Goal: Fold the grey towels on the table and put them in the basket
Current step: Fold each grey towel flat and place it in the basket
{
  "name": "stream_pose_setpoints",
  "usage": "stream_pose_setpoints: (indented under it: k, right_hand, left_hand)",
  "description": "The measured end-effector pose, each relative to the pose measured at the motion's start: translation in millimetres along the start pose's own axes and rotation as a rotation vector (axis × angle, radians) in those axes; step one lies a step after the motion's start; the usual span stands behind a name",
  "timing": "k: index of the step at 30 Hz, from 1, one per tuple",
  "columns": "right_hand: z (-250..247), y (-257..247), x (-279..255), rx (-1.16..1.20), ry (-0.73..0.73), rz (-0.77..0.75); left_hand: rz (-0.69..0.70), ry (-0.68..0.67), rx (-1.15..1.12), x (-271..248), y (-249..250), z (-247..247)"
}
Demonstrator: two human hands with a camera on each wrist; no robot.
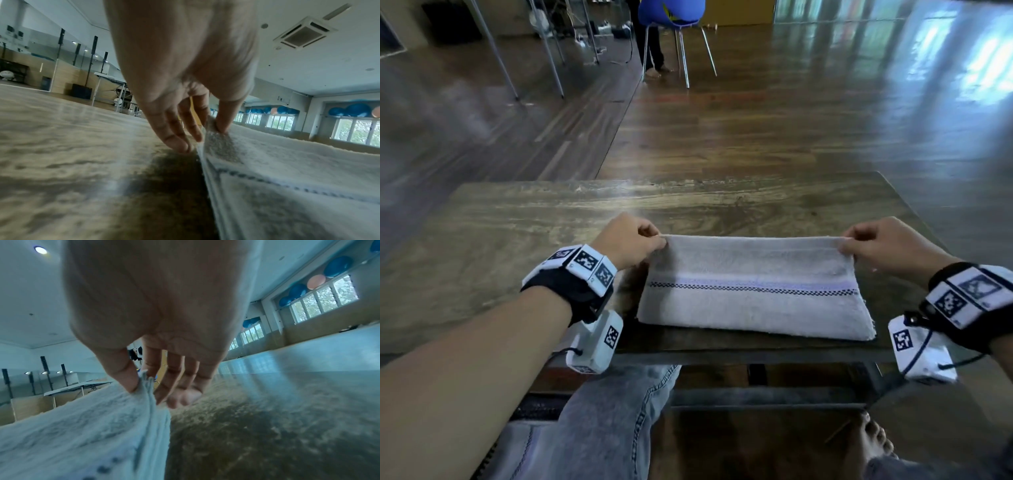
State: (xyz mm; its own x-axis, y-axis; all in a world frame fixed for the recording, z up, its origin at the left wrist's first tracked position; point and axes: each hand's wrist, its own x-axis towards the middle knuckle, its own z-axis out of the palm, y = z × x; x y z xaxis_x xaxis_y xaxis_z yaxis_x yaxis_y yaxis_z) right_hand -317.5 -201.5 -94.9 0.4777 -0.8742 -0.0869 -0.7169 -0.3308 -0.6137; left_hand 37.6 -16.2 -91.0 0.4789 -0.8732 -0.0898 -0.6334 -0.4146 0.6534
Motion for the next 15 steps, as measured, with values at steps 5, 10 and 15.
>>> stream_pose_setpoints:
  k: [5, 10, 15]
  right_hand:
    - [16, -5, 6, -0.228, 0.02, 0.006]
    - [16, -13, 2, -0.3, 0.017, -0.005]
    - [10, -24, -11, -0.248, 0.029, -0.033]
  left_hand:
    - [0.036, 0.015, 0.207, 10, 3, 12]
    - [0.063, -0.003, 0.219, 8, 7, 9]
    - [0.103, -0.005, 0.219, 2, 15, -1]
